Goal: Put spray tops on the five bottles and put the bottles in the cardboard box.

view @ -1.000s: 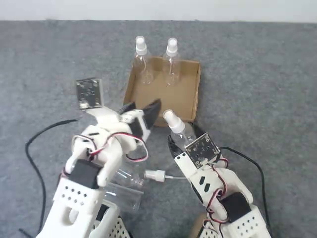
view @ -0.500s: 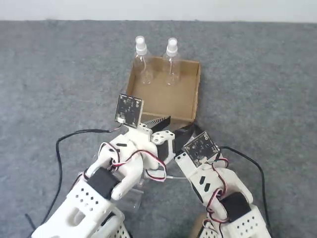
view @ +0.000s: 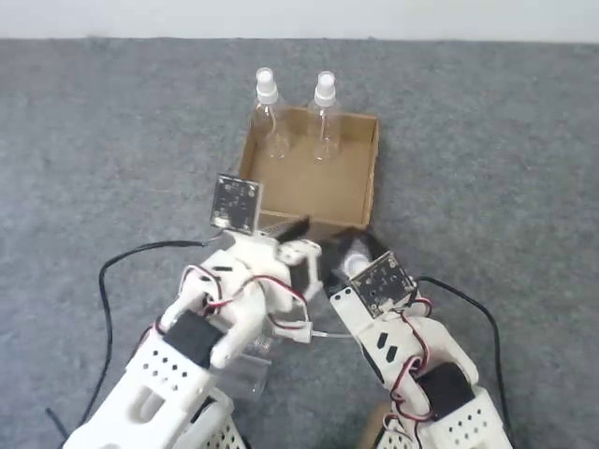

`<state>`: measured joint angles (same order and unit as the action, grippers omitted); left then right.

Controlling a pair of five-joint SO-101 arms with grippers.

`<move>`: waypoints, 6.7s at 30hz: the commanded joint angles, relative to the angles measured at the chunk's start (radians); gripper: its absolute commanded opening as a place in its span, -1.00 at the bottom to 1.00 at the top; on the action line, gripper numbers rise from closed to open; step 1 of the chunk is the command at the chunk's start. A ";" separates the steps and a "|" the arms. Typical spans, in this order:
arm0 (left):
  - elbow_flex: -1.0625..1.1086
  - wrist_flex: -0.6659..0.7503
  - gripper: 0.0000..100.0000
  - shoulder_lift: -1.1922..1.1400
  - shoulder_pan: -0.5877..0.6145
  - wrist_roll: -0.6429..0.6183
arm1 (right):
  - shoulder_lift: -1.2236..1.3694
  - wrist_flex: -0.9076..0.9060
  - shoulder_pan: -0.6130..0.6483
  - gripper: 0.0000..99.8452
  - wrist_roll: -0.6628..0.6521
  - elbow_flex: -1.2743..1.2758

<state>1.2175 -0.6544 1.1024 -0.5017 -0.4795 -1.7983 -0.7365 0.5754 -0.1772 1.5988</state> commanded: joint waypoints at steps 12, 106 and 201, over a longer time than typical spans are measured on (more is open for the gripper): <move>-0.119 0.023 -0.70 0.023 0.420 0.124 | -0.018 0.015 -0.117 -0.81 -0.009 0.003; 0.285 0.404 -0.97 0.023 0.764 0.178 | 0.651 0.300 -0.171 -0.97 -0.009 -0.609; 0.352 0.535 -0.97 0.023 0.758 0.236 | 2.011 0.343 -0.308 -0.89 0.173 -1.470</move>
<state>1.5827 -0.1542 1.1024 0.2578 -0.2539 0.2409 -0.4219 0.2854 -0.0084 0.2010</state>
